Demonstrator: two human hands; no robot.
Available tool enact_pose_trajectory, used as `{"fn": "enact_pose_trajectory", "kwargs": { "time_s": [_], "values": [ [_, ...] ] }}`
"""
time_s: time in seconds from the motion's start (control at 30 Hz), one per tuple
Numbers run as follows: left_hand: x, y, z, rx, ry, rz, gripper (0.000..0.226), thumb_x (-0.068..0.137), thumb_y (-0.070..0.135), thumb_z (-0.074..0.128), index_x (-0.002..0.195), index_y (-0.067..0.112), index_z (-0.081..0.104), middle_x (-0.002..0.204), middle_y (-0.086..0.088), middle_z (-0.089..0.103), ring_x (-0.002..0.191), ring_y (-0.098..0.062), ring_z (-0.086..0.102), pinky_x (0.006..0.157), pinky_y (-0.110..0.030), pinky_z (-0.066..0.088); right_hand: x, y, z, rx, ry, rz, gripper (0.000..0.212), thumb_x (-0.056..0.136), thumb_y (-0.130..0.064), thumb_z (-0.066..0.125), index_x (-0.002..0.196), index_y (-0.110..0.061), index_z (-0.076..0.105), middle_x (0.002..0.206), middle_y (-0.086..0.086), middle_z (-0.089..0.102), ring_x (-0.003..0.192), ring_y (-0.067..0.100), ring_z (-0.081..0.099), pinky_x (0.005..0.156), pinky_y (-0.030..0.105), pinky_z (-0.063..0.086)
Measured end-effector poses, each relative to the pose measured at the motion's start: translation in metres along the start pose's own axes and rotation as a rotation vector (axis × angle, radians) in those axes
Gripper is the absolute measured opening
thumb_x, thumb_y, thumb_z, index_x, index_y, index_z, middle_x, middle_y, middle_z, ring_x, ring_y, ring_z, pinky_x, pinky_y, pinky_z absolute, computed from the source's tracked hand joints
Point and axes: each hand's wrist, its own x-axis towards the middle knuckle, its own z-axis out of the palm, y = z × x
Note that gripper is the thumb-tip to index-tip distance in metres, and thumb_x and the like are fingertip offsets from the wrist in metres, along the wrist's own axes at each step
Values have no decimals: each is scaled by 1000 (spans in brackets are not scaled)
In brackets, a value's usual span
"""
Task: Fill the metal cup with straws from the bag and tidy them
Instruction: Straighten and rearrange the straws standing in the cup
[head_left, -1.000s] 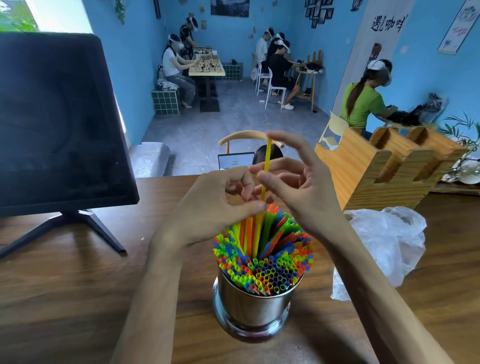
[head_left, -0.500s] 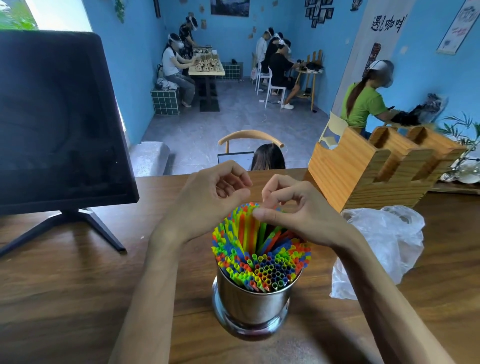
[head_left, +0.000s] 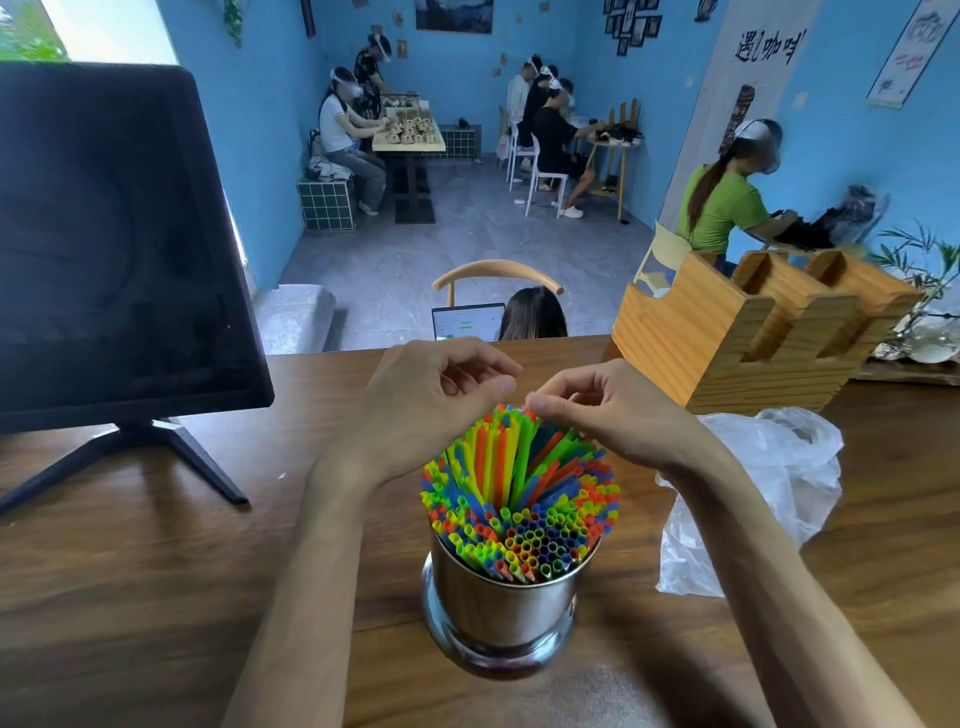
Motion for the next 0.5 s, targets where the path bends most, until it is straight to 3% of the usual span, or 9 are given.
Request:
{"fn": "enact_pose_trajectory", "kwargs": {
  "time_s": [0.1, 0.23, 0.3, 0.4, 0.5],
  "values": [
    [0, 1, 0, 14, 5, 2, 9, 93, 38, 71, 100, 40, 77, 87, 14, 72, 87, -7, 65, 74, -13, 49, 1, -2, 1, -11, 28, 4, 31, 84, -51, 68, 89, -22, 79, 88, -4, 78, 85, 12, 74, 79, 31, 58],
    [0, 1, -1, 18, 3, 3, 10, 93, 37, 72, 100, 40, 77, 87, 15, 72, 86, -5, 65, 73, -11, 48, 2, -6, 2, -24, 70, -22, 28, 86, -46, 70, 87, -20, 80, 85, -3, 78, 83, 12, 74, 81, 36, 59],
    [1, 1, -1, 12, -11, 6, 10, 92, 38, 72, 101, 41, 77, 88, 15, 73, 88, -5, 66, 74, -13, 50, 3, -9, 0, -11, 96, -44, 28, 86, -45, 70, 87, -19, 80, 86, -4, 78, 83, 11, 72, 79, 32, 57],
    [3, 3, 0, 26, -36, 22, 13, 91, 45, 71, 103, 44, 76, 92, 18, 74, 90, -3, 67, 75, -18, 53, 3, -15, -3, 15, 125, -75, 16, 92, -36, 71, 88, -23, 80, 81, -7, 76, 74, 1, 65, 67, 16, 46],
    [6, 4, 1, 14, -28, 33, 15, 87, 52, 71, 101, 48, 75, 90, 21, 74, 87, -1, 67, 74, -16, 53, 4, -20, -7, 32, 132, -100, 13, 91, -34, 72, 87, -24, 80, 73, -10, 73, 67, -2, 59, 61, 11, 43]
  ]
}}
